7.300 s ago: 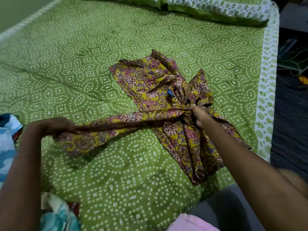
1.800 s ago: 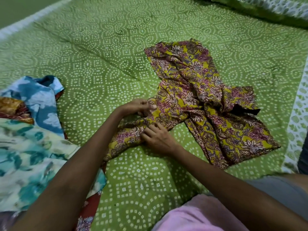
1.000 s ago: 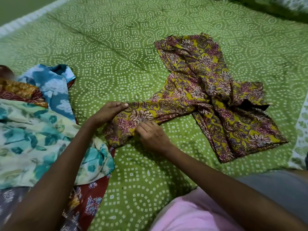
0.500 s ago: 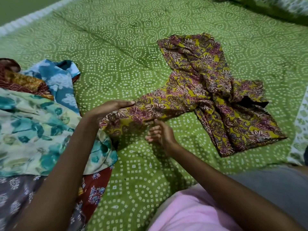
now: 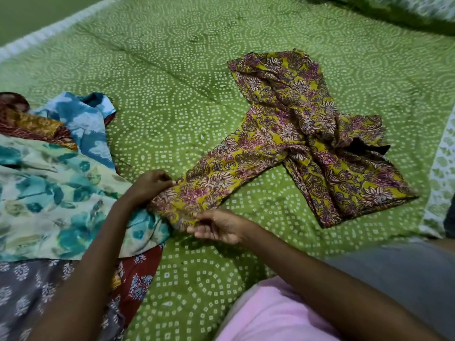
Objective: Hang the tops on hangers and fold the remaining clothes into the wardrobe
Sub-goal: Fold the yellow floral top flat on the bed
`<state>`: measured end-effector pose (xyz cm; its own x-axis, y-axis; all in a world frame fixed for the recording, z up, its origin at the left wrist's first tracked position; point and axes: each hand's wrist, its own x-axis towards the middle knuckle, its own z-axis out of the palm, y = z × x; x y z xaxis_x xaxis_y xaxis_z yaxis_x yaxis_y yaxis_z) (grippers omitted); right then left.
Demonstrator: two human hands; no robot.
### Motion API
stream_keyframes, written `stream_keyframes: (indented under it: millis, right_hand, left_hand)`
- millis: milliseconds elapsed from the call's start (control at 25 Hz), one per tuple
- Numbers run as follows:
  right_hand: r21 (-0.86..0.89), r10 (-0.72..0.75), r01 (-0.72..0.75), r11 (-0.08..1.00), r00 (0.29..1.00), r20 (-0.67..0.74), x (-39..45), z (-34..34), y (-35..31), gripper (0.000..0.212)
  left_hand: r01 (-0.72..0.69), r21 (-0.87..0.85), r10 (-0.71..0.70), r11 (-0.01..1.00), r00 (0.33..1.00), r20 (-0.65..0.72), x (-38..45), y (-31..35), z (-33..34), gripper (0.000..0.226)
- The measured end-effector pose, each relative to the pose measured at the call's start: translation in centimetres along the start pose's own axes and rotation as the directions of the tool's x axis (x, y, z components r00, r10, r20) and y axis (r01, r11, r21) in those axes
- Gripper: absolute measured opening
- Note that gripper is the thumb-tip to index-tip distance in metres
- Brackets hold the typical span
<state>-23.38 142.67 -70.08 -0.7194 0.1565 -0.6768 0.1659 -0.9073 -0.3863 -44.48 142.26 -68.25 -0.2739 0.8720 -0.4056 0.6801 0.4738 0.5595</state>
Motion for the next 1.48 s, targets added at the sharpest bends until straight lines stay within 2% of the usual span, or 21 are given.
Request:
stream_keyframes:
  millis: [120,200,240,320,440,520,600,640,680,760,800,840,920,1000,1080,1120,1200,1280,1360,1400,1480]
  right_hand:
    - [-0.393,0.183,-0.171,0.904,0.983,-0.006,-1.5,-1.1,-0.6,0.022]
    - [-0.448,0.056,-0.115,0.887,0.988,-0.142,-3.6,-3.2,-2.3,0.018]
    - [-0.405,-0.075,-0.021,0.914,0.973,-0.219,-4.7,-4.7,-3.4,0.017]
    - [-0.223,-0.301,0.227,0.948,0.866,-0.400,-6.6,-8.4,-5.6,0.020]
    - [0.033,-0.386,0.511,0.859,0.688,-0.615,-7.5,-12.4,-8.1,0.020]
    - [0.083,-0.367,0.537,0.840,0.673,-0.642,-7.5,-13.2,-8.9,0.025]
    - [-0.039,-0.350,0.434,0.900,0.666,-0.659,-8.0,-13.1,-9.1,0.026]
    - [-0.121,-0.366,0.400,0.909,0.622,-0.692,-8.5,-13.2,-9.1,0.026]
    - [-0.187,-0.405,0.418,0.889,0.527,-0.747,-9.1,-13.7,-9.0,0.026]
    - [-0.241,-0.455,0.583,0.776,0.253,-0.854,-11.2,-16.2,-9.2,0.023]
    - [-0.203,-0.426,0.692,0.693,0.166,-0.889,-12.5,-17.9,-9.7,0.022]
    - [-0.126,-0.396,0.785,0.606,0.160,-0.904,-13.7,-19.9,-10.3,0.025]
    - [0.107,-0.360,0.850,0.515,0.328,-0.874,-15.1,-23.3,-11.6,0.036]
    - [0.235,-0.318,0.849,0.473,0.413,-0.853,-15.5,-24.9,-13.4,0.030]
    - [0.163,-0.325,0.888,0.431,0.321,-0.889,-15.3,-24.8,-15.5,0.008]
    - [0.075,-0.388,0.904,0.422,0.255,-0.886,-15.2,-23.9,-16.7,0.014]
    - [-0.185,-0.631,0.850,0.494,0.204,-0.749,-14.4,-20.1,-18.4,0.030]
    - [-0.597,-0.870,0.639,0.485,0.287,-0.401,-12.4,-15.5,-18.1,0.039]
    - [-0.907,-0.849,0.350,0.234,0.529,-0.015,-9.6,-12.5,-16.1,0.045]
    - [-0.972,-0.775,0.219,0.084,0.628,0.074,-8.3,-11.6,-15.0,0.047]
    - [-0.995,-0.715,0.038,-0.088,0.693,0.089,-6.4,-11.3,-13.3,0.049]
  left_hand:
    - [0.026,0.402,-0.008,0.915,0.999,-0.048,0.2,0.7,0.0,0.034]
    - [0.027,0.565,0.052,0.824,0.991,-0.122,1.3,3.2,0.2,0.049]
    - [-0.001,0.545,0.103,0.838,0.982,-0.156,2.1,5.1,0.9,0.051]
    - [-0.173,0.385,0.247,0.906,0.957,-0.150,3.7,9.8,3.7,0.044]
    - [-0.499,0.233,0.506,0.835,0.862,0.036,6.6,16.2,8.7,0.036]
    - [-0.626,0.237,0.600,0.743,0.779,0.179,8.1,18.7,11.6,0.051]
    - [-0.662,0.321,0.611,0.677,0.749,0.254,8.2,19.0,14.1,0.068]
    - [-0.666,0.369,0.616,0.649,0.744,0.259,8.0,18.4,15.1,0.069]
    - [-0.676,0.409,0.631,0.613,0.730,0.262,7.5,17.6,15.9,0.064]
    - [-0.697,0.441,0.669,0.565,0.700,0.249,6.8,16.1,16.5,0.056]
    - [-0.694,0.400,0.664,0.599,0.709,0.237,6.6,16.1,16.3,0.053]
    - [-0.675,0.328,0.648,0.661,0.734,0.203,6.5,16.8,15.7,0.049]
    - [-0.611,0.200,0.602,0.766,0.791,0.109,6.9,19.1,14.9,0.034]
    - [-0.528,0.076,0.524,0.846,0.849,0.070,7.5,22.0,14.5,0.025]
    - [-0.428,-0.154,0.439,0.891,0.898,0.041,8.0,23.9,14.8,0.023]
    - [-0.354,-0.294,0.376,0.888,0.926,0.022,8.4,24.4,14.7,0.023]
    - [-0.171,-0.615,0.228,0.770,0.973,0.015,8.7,24.2,13.7,0.030]
    - [0.003,-0.878,0.079,0.479,0.996,0.047,8.8,22.1,11.7,0.046]
    - [0.066,-0.989,-0.059,0.134,0.997,0.058,9.1,18.1,9.4,0.060]
    - [0.055,-0.998,-0.140,0.028,0.989,0.051,9.3,15.7,8.7,0.065]
    - [0.081,-0.996,-0.241,0.049,0.968,0.067,8.8,12.3,7.6,0.071]
